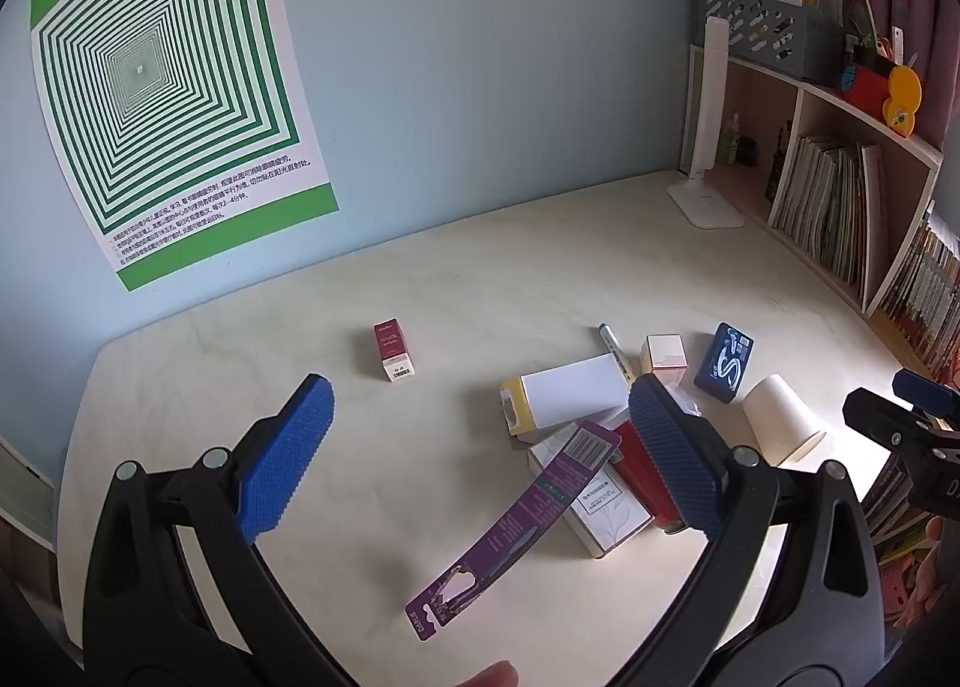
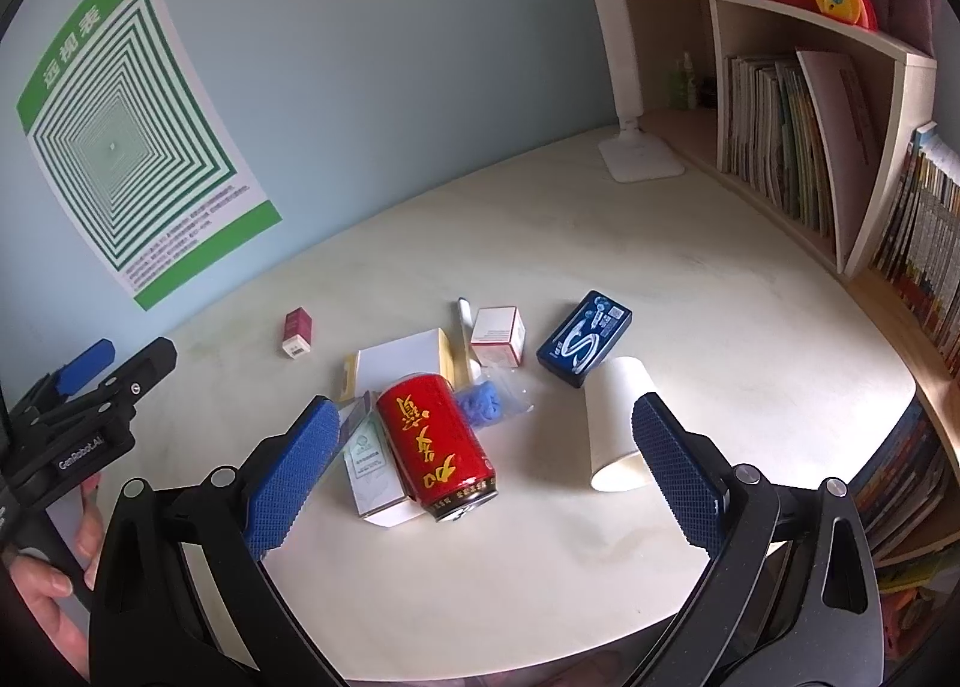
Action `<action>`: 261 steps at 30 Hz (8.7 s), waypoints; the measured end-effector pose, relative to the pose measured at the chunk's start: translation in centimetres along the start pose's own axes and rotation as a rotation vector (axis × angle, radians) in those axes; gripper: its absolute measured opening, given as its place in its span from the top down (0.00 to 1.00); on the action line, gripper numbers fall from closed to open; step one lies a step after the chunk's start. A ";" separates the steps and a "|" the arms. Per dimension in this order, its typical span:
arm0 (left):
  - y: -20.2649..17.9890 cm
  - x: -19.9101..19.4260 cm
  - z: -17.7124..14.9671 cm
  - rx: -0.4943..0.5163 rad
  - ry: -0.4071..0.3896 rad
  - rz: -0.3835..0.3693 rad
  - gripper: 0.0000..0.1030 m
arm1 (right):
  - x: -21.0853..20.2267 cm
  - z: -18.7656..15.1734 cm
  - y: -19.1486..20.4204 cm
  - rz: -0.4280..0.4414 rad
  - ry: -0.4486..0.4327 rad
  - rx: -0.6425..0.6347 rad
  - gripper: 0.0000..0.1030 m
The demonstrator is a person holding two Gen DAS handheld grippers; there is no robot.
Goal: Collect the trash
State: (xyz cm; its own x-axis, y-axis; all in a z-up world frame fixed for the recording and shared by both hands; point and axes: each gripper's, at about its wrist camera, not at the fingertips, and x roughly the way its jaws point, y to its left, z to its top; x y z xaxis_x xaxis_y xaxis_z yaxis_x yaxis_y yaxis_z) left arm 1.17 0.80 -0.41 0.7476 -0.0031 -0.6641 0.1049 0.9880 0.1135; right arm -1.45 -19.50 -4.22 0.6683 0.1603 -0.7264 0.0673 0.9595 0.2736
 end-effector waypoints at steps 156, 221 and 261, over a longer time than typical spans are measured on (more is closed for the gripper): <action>-2.6 18.7 -7.0 -0.029 0.592 -0.286 0.55 | 17.2 -1.9 -7.9 -0.114 0.382 -0.039 0.43; -42.1 -7.0 -17.7 1.023 0.396 -0.960 0.55 | -20.1 -31.7 -27.1 -0.566 0.019 0.873 0.43; -46.9 0.1 -37.1 1.362 0.641 -0.805 0.09 | -12.7 -46.7 -32.5 -0.389 0.124 1.238 0.22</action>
State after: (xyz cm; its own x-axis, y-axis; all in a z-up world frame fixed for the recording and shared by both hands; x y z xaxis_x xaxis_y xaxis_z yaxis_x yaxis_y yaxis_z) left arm -28.01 -39.78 -33.20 -0.0982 -0.0034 -0.9952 0.9928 -0.0695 -0.0978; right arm -46.74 -41.86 -33.32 0.3826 0.0063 -0.9239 0.9182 0.1088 0.3810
